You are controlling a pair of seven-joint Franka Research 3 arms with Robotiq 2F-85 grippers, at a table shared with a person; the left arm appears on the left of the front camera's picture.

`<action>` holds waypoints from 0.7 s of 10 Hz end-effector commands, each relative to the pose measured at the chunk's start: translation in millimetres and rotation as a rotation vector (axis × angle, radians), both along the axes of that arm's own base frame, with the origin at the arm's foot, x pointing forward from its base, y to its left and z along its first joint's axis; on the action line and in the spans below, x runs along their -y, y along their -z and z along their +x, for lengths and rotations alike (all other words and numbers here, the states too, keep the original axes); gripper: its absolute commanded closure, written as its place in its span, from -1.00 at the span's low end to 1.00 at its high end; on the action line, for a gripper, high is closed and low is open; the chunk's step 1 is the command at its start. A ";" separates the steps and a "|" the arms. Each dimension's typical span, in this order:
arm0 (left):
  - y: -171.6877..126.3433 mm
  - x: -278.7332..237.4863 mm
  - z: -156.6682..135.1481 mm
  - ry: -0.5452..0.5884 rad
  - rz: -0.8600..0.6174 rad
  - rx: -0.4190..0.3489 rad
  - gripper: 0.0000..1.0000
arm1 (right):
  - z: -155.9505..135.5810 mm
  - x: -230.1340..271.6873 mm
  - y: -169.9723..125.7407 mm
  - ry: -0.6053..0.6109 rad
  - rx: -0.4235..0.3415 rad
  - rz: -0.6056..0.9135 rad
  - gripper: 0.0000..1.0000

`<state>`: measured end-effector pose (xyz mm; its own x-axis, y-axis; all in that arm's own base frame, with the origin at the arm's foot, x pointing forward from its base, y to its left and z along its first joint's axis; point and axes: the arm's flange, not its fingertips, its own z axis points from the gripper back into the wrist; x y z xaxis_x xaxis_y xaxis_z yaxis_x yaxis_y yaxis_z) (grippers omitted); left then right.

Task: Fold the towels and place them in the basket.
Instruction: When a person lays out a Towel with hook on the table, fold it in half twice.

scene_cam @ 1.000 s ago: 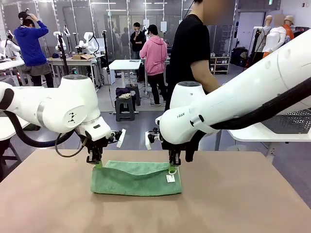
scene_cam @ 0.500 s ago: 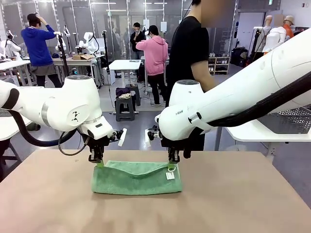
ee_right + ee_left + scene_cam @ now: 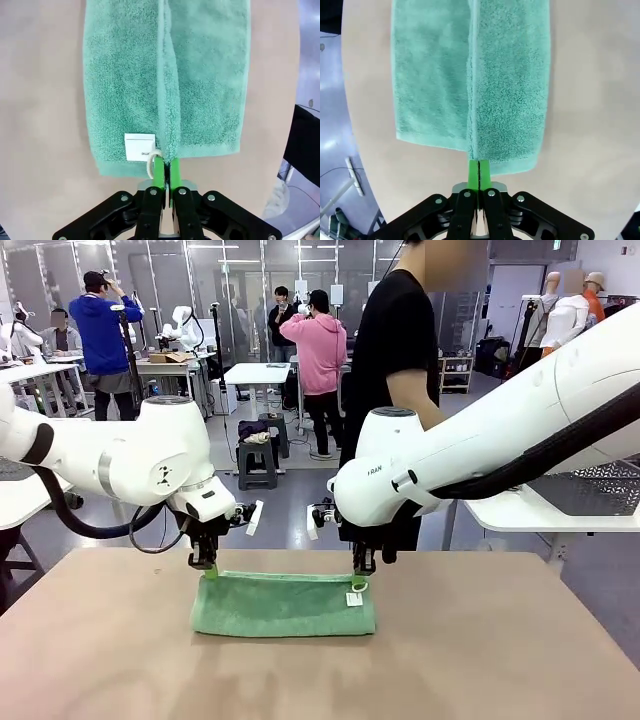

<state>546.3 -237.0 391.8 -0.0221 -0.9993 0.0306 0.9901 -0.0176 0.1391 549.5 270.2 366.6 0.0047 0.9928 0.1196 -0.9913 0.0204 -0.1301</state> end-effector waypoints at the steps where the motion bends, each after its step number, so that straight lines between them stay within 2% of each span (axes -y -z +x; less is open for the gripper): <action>1: 0.0 0.7 24.2 0.014 0.023 -0.023 0.98 | 13.5 2.3 2.5 -0.016 -0.001 0.023 0.89; 3: 5.9 0.0 38.6 -0.002 0.020 -0.038 0.98 | 24.2 2.6 8.1 -0.017 -0.023 0.068 0.89; 7: 21.7 -0.4 65.8 -0.003 0.015 -0.044 0.98 | 44.7 2.9 22.4 0.016 -0.018 0.076 0.89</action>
